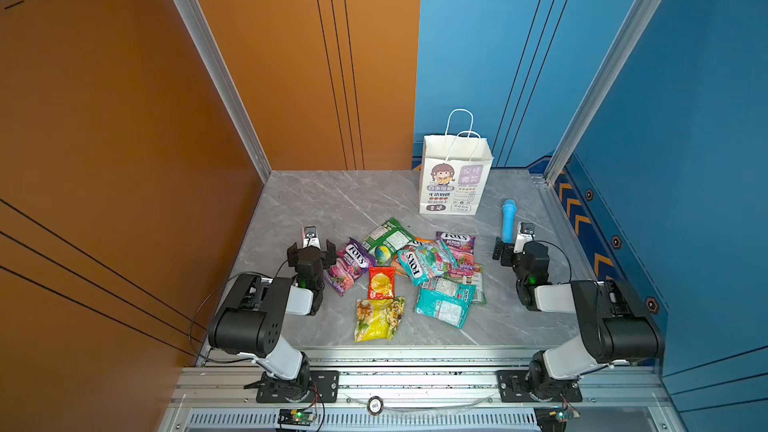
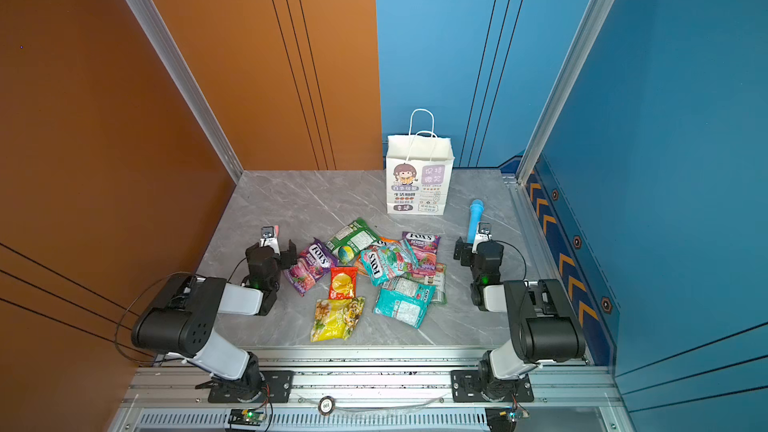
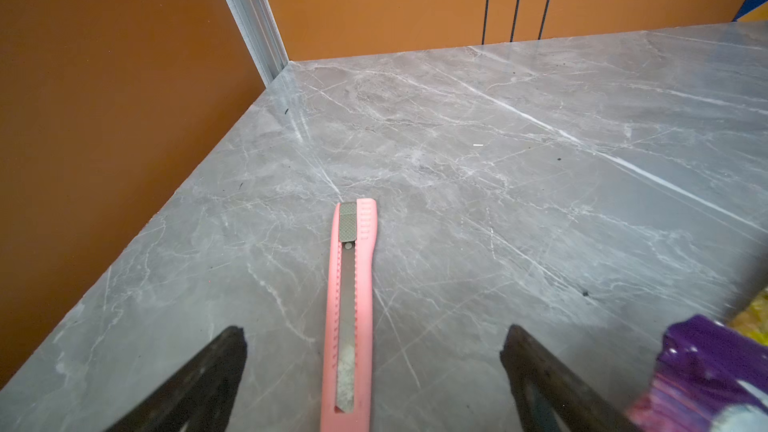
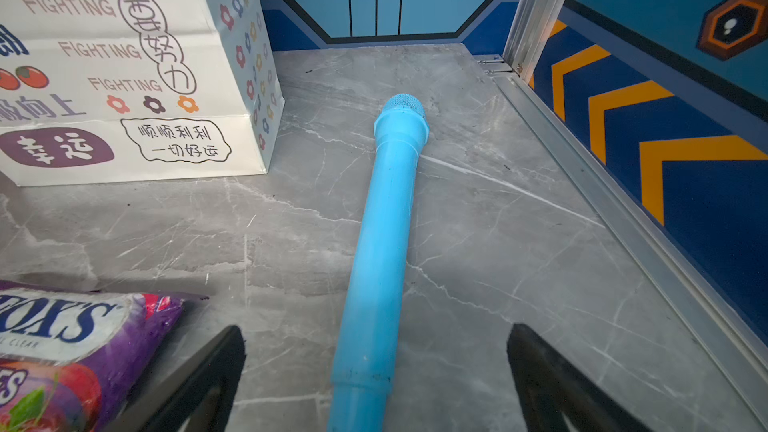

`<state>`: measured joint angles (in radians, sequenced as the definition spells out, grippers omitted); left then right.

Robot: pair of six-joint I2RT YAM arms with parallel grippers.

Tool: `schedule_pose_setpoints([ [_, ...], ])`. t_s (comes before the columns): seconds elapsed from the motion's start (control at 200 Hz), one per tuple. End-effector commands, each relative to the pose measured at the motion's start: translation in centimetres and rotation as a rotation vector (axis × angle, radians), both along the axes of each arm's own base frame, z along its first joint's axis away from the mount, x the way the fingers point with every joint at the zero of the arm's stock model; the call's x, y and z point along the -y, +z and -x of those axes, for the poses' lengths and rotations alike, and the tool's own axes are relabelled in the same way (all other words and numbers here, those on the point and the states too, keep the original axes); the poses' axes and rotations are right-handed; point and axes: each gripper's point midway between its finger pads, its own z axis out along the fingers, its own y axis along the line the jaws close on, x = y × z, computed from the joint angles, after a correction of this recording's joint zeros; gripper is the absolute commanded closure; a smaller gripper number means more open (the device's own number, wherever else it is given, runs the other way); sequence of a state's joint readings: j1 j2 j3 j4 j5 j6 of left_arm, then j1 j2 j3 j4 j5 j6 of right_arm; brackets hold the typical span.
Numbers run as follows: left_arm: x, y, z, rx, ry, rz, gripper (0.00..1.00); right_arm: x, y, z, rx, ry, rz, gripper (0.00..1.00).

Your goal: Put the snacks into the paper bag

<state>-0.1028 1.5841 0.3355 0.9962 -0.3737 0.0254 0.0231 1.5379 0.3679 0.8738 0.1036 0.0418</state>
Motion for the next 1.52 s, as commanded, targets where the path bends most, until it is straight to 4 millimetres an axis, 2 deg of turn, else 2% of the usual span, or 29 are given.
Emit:
schedule_pose_setpoints([
  [0.0,0.0,1.0,-0.6,0.027,0.000,0.023,0.02,-0.1,0.5,-0.4,0.007,0.008,-0.016,0.00],
  [0.725,-0.5,0.8,-0.7,0.018,0.001,0.049,0.02,-0.1,0.5,-0.4,0.007,0.009,-0.020,0.00],
  [0.911,-0.5,0.9,-0.6,0.021,0.012,0.041,0.02,0.7,1.1,-0.5,-0.001,-0.057,0.002,0.00],
  [1.031,-0.7,1.5,-0.3,0.037,0.044,0.015,0.02,1.9,2.6,-0.1,-0.073,-0.170,0.038,0.00],
  [1.091,-0.4,1.6,0.0,0.039,0.032,0.014,0.02,2.3,4.2,-0.1,-0.107,-0.210,0.016,0.00],
  [1.236,-0.2,3.1,0.2,0.053,0.048,-0.022,0.02,2.4,10.3,-0.6,-0.013,-0.305,-0.190,0.00],
  [1.311,-0.6,4.5,0.7,0.032,0.083,-0.026,0.02,3.1,12.0,-0.2,0.000,-0.369,-0.292,0.00],
  [1.376,-1.8,5.7,1.4,0.001,0.177,0.025,0.02,2.1,13.4,-1.0,0.003,-0.260,-0.345,0.00],
  [1.446,-3.9,7.6,3.2,-0.008,0.374,0.146,0.02,2.3,14.9,-1.0,0.055,-0.269,-0.391,0.00],
  [1.511,-3.6,8.7,3.5,-0.067,0.344,0.217,0.02,2.5,16.2,-0.9,0.092,-0.293,-0.429,0.03],
])
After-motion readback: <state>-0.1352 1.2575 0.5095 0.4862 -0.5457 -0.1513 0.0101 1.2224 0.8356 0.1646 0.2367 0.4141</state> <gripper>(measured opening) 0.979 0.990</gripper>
